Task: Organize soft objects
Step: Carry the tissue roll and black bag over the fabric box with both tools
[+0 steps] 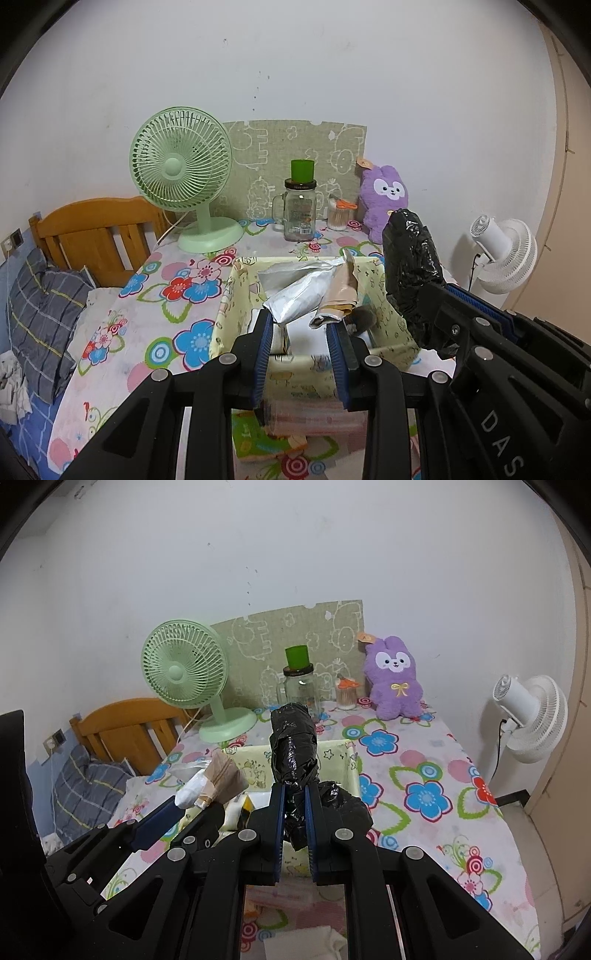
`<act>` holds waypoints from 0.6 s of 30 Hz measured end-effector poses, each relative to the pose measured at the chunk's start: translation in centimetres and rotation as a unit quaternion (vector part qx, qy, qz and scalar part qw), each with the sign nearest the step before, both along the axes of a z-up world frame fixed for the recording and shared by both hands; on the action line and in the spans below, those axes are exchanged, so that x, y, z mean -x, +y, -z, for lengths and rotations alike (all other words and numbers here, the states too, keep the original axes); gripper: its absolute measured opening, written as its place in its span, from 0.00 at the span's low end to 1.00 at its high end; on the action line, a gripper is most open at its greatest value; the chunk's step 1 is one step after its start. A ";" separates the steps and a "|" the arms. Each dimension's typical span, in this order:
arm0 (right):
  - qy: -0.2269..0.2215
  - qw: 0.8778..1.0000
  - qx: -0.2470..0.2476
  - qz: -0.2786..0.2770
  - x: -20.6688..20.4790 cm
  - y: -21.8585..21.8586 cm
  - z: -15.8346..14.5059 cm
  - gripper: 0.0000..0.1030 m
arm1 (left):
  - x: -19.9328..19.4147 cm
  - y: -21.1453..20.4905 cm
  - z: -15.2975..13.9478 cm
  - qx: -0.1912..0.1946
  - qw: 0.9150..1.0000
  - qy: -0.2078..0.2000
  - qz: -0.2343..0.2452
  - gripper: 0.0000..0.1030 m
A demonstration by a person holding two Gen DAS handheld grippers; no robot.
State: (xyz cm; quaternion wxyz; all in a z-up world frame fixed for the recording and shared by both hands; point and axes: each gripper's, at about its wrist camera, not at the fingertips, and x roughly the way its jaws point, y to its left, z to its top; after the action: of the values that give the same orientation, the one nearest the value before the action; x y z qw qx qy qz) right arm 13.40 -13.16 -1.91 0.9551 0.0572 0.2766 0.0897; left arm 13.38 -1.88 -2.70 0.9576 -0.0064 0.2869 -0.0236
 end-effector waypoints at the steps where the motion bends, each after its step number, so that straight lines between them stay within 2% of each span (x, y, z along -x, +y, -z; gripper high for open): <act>1: 0.001 1.000 0.000 -0.001 -0.4 0.0 0.0 0.13 | -0.5 0.0 0.1 0.000 1.000 0.002 0.000 0.29; 18: 0.036 0.999 -0.008 -0.020 -7.4 0.3 1.7 0.13 | -6.6 0.2 1.7 0.008 0.999 0.031 0.008 0.30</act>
State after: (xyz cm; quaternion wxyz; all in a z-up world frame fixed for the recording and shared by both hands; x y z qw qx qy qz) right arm 20.76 -12.83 -3.58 0.9419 0.0623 0.3115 0.1092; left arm 19.96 -1.72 -4.42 0.9480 -0.0127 0.3162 -0.0333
